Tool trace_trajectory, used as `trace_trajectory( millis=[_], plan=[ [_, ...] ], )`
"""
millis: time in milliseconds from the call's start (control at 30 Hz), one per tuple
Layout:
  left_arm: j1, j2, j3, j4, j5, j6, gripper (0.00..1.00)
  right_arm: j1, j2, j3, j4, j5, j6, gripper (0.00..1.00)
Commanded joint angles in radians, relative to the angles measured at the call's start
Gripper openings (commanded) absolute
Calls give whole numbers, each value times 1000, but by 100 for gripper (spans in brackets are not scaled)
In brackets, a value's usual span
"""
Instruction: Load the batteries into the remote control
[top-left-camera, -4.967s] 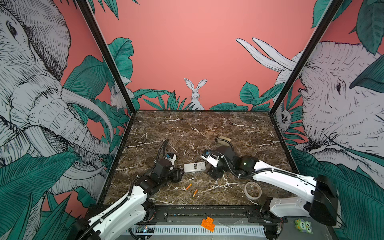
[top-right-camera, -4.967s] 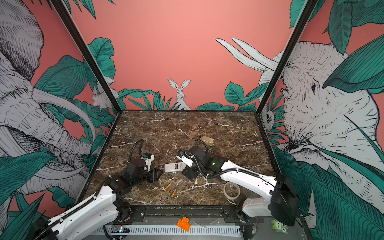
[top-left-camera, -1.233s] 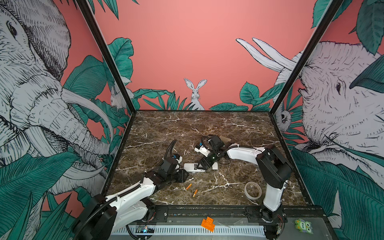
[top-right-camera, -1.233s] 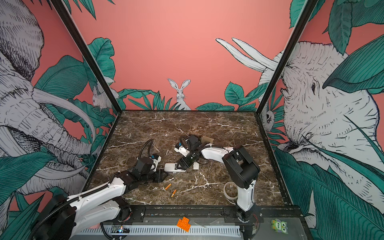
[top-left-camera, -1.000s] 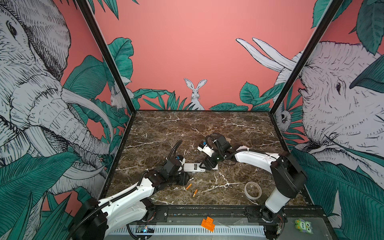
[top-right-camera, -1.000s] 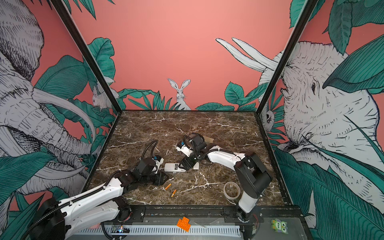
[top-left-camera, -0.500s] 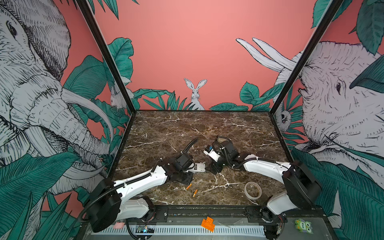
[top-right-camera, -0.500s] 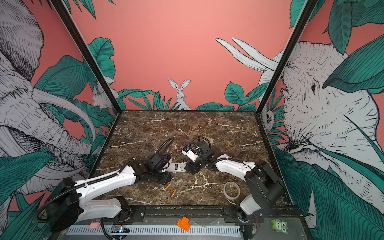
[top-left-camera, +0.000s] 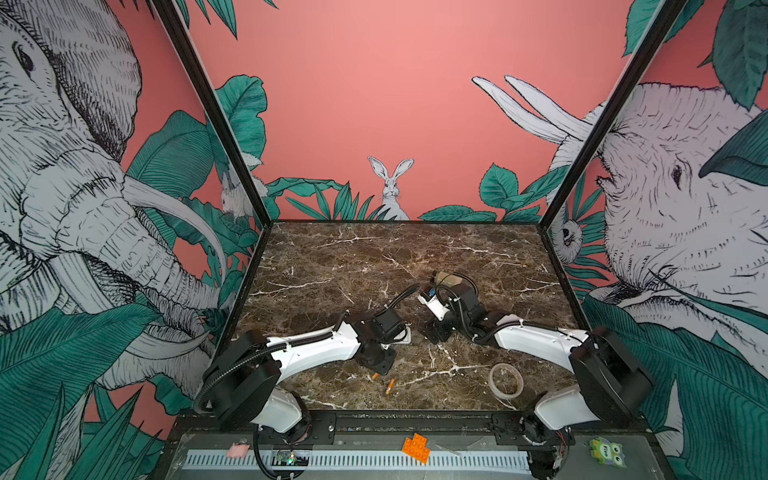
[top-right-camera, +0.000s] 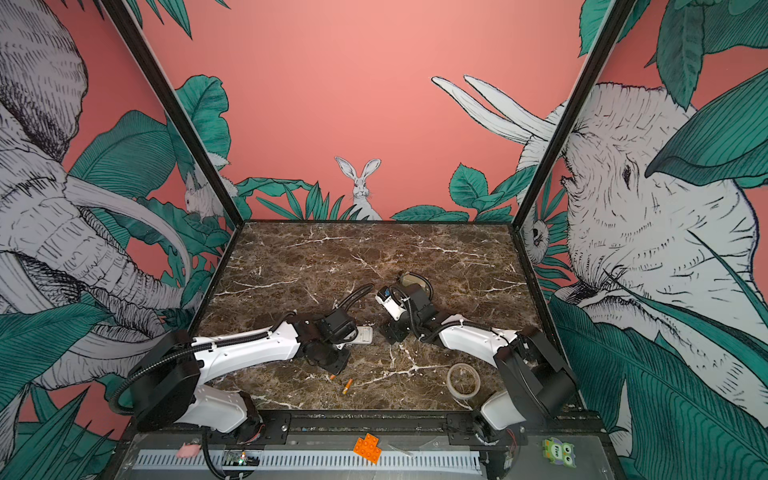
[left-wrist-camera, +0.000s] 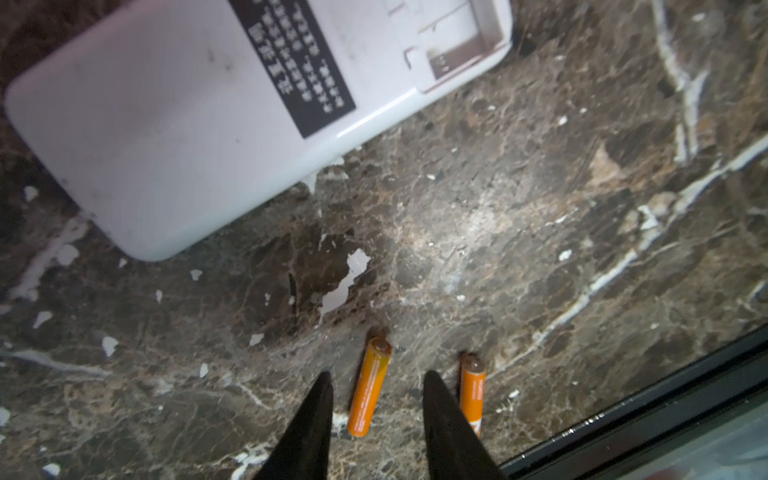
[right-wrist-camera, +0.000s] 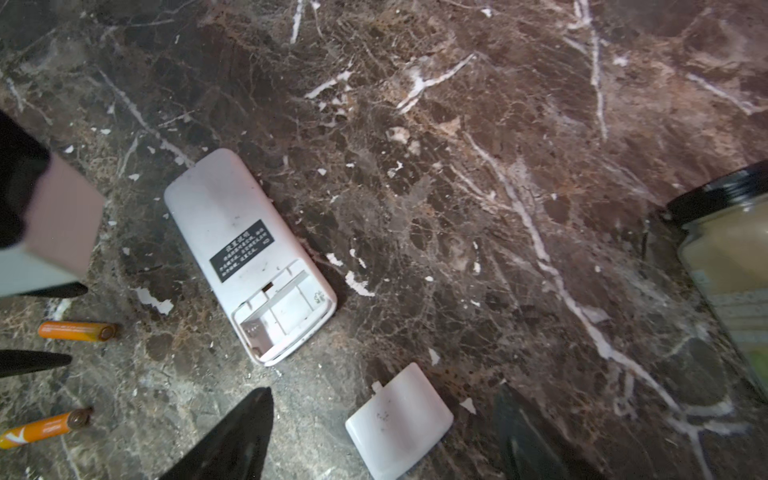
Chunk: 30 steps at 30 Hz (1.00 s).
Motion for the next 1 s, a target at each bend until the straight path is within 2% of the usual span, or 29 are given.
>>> trace_trajectory(
  millis=[0, 233, 467, 967],
  plan=[
    [-13, 22, 37, -45, -21, -2, 36, -10, -42, -14, 44, -2, 22, 82],
    [-33, 74, 54, -67, -49, -7, 32, -16, -58, -22, 54, -9, 30, 82],
    [-53, 89, 58, -72, -58, -26, 31, -18, -54, -22, 54, -22, 35, 82],
    [-109, 16, 79, -136, -116, -105, 37, -20, -50, -22, 59, -29, 43, 82]
  ],
)
